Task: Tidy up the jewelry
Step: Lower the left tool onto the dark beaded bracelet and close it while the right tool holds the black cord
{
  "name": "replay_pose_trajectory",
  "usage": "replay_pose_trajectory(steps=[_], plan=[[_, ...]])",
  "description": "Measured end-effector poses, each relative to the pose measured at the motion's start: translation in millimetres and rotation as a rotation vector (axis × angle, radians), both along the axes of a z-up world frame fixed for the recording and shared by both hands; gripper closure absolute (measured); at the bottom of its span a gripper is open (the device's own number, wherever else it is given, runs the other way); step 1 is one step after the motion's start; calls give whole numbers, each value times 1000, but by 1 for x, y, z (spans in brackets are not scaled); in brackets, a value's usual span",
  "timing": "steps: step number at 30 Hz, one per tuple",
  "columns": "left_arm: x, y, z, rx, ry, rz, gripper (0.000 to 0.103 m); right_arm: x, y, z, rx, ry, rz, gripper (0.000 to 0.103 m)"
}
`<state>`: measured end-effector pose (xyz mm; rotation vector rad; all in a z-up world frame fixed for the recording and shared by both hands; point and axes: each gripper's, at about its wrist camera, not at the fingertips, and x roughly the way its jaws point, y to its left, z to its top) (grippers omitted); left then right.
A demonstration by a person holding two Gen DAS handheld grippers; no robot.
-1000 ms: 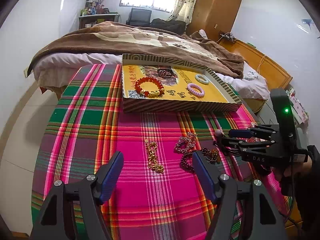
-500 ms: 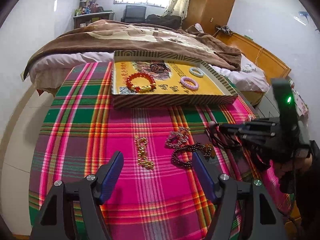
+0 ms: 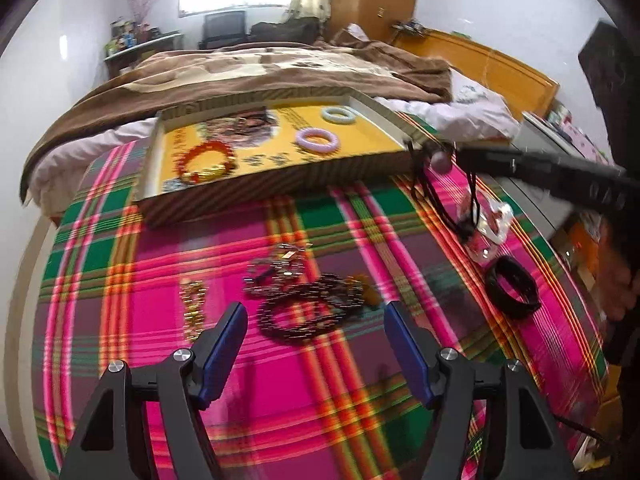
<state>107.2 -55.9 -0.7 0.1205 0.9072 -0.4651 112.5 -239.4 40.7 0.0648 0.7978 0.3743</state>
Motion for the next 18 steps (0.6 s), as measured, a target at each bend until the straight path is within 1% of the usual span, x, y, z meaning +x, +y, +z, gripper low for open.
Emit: replay_pose_trajectory(steps=[6, 8, 10, 13, 14, 16, 18], plan=[[6, -21, -6, 11, 2, -42, 33, -4, -10, 5, 8, -20, -16, 100], [10, -28, -13, 42, 18, -38, 33, -6, -14, 6, 9, -21, -24, 100], [13, -31, -19, 47, 39, -39, 33, -7, -16, 6, 13, -22, -25, 100], [12, -37, -22, 85, 18, -36, 35, -7, -17, 6, 18, -25, -19, 100], [12, -39, -22, 103, 13, -32, 37, -7, -17, 6, 20, -26, -19, 100], [13, -39, -22, 101, 10, -30, 41, -7, -18, 6, 25, -26, -19, 100], [14, -37, -21, 101, 9, -20, 52, -7, -18, 5, 28, -25, -17, 100]])
